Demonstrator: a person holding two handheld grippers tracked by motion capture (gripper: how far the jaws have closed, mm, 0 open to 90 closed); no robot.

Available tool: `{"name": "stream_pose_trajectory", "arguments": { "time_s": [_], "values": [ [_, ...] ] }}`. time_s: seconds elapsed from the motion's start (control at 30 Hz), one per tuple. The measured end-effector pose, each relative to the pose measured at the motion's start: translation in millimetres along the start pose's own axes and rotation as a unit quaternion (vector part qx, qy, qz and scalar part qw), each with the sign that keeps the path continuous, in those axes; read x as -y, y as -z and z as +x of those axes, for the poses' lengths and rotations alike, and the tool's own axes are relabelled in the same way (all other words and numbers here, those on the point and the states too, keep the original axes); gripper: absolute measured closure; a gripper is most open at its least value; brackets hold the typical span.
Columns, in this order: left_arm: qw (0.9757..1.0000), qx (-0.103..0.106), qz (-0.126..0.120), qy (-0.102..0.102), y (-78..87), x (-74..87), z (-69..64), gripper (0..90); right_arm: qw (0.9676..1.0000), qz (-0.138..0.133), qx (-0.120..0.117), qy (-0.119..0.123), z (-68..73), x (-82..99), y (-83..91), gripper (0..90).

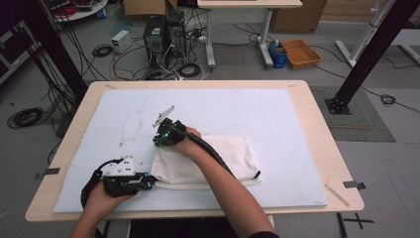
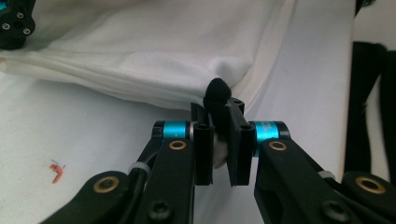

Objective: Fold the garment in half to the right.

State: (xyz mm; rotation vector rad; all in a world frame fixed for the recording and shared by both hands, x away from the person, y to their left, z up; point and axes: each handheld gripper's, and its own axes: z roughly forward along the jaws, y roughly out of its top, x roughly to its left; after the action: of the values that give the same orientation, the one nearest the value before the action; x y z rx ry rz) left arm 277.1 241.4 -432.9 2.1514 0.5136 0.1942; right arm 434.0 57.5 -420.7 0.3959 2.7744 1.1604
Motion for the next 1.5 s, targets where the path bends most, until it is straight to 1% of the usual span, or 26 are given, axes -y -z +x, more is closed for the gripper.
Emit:
{"name": "stream_pose_trajectory", "arguments": {
  "time_s": [0.07,0.13,0.23,0.33,0.43,0.47,0.57,0.67,0.73,0.87,0.97,1.07,1.17,1.3,1.4,1.5],
  "values": [
    [1.0,0.003,-0.008,-0.004,2.7,-3.4,-1.6,82.7,0.9999,-0.01,-0.002,0.002,0.8,-1.6,3.8,86.8],
    [0.9998,0.006,-0.016,-0.01,4.0,-7.5,-3.5,82.7,0.9999,-0.014,-0.003,0.007,1.6,-3.2,8.6,86.9],
    [0.9995,0.012,-0.024,-0.018,3.3,-15.0,-6.1,82.7,0.9997,-0.022,-0.006,0.007,2.5,-4.0,17.5,86.8],
    [0.999,0.021,-0.03,-0.027,0.8,-23.5,-7.9,82.7,0.9994,-0.033,-0.004,0.011,2.0,-3.8,27.9,86.8],
    [0.9981,0.033,-0.037,-0.038,-3.1,-33.4,-8.8,82.7,0.9991,-0.039,-0.004,0.013,1.2,-1.5,38.3,86.8],
    [0.9978,0.036,-0.04,-0.039,-4.8,-36.6,-9.4,82.7,0.9991,-0.041,-0.005,0.01,1.1,-0.3,41.5,86.8],
    [0.9971,0.043,-0.042,-0.047,-10.6,-45.7,-10.1,82.7,0.9992,-0.039,0.002,0.009,-1.2,5.3,49.8,86.8],
    [0.9963,0.054,-0.045,-0.05,-18.0,-54.0,-10.4,82.7,0.999,-0.045,0.006,0.004,-5.2,11.1,59.7,86.8],
    [0.9957,0.06,-0.044,-0.055,-23.4,-60.1,-11.3,82.7,0.9987,-0.049,0.01,0.006,-7.4,13.8,66.8,86.8],
    [0.9944,0.071,-0.045,-0.065,-35.8,-73.4,-12.7,82.7,0.9984,-0.052,0.021,0.002,-10.5,20.6,81.2,86.7],
    [0.9937,0.08,-0.041,-0.068,-47.7,-83.0,-13.7,82.7,0.9982,-0.052,0.031,-0.003,-14.7,29.0,92.2,86.8],
    [0.9926,0.09,-0.037,-0.072,-60.6,-92.6,-14.7,82.7,0.9977,-0.055,0.038,-0.01,-19.6,39.2,102.5,86.7],
    [0.9914,0.098,-0.032,-0.081,-73.1,-102.5,-16.1,82.6,0.9973,-0.054,0.049,-0.014,-23.0,49.3,112.6,86.7],
    [0.9903,0.106,-0.024,-0.087,-89.3,-114.8,-18.4,82.6,0.9964,-0.052,0.063,-0.022,-27.7,64.4,125.5,86.7],
    [0.9894,0.115,-0.024,-0.085,-102.3,-121.7,-19.9,82.6,0.9953,-0.051,0.076,-0.032,-31.8,77.7,135.1,86.7],
    [0.9884,0.122,-0.015,-0.089,-116.6,-127.8,-22.2,82.6,0.994,-0.051,0.087,-0.043,-36.1,90.9,144.8,86.7]
  ]
}}
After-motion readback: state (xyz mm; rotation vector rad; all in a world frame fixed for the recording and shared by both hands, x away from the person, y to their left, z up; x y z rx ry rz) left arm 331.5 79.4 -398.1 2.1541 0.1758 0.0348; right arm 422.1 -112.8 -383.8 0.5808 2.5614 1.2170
